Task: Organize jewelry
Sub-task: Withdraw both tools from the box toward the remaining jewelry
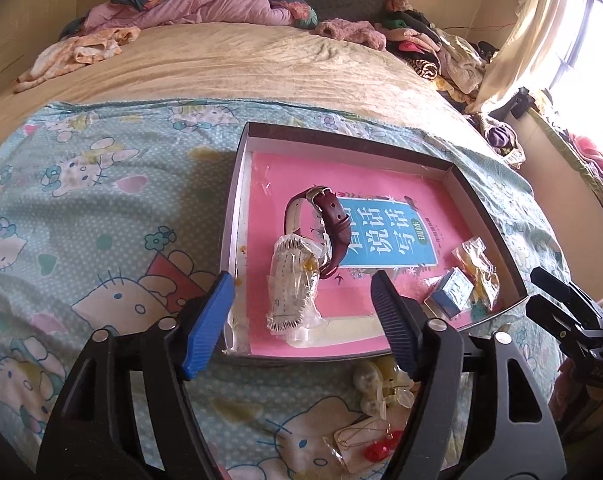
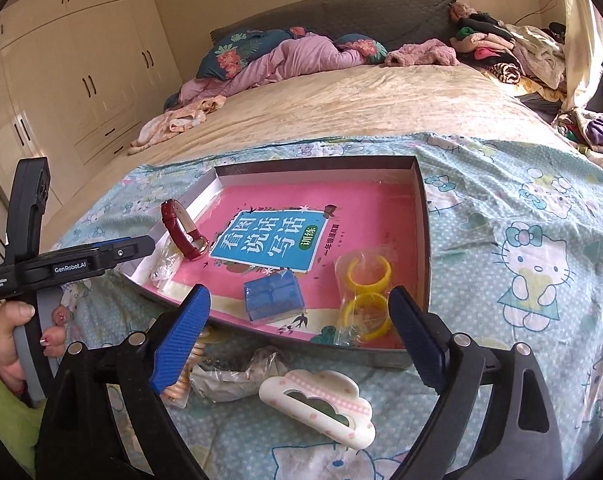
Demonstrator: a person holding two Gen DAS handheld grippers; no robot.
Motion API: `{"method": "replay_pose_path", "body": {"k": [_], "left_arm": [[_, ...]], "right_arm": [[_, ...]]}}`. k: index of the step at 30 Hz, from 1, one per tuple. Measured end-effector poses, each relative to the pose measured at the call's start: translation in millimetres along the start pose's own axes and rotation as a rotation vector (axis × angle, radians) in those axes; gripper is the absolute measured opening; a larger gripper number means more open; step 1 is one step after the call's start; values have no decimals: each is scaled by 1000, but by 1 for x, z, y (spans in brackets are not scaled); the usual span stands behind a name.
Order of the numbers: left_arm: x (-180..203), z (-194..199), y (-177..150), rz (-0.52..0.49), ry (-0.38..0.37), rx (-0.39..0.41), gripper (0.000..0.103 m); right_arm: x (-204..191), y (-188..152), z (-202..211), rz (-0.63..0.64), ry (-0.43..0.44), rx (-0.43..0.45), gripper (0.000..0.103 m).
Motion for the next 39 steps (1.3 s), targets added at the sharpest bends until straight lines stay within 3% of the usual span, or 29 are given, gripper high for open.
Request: {"method": "replay_pose_path", "body": {"k": [5,8,23,39], "left_arm": [[-1,18,2,24,-7,37,88],[0,30,4,34,-13,60,92],[5,78,3,45,-30,147,93],[9,107,-12,26,-31,185,93]], "right_arm": [[-3,2,12,9,0,19,91],[-6,3,19,11,2,33,92],[-25,15,63,46,20,122,95],[-48,11,90,91,33,145,95]]}}
Point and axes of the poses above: each gripper's, at about its wrist camera, not at the fingertips, and z roughly against the way its jaws point, x to its right, y to its top, the point moved 6 cm from there along -z, roughly the way its jaws point, and after that the axes turned 4 degrees about -z, right-handed, at the moved point
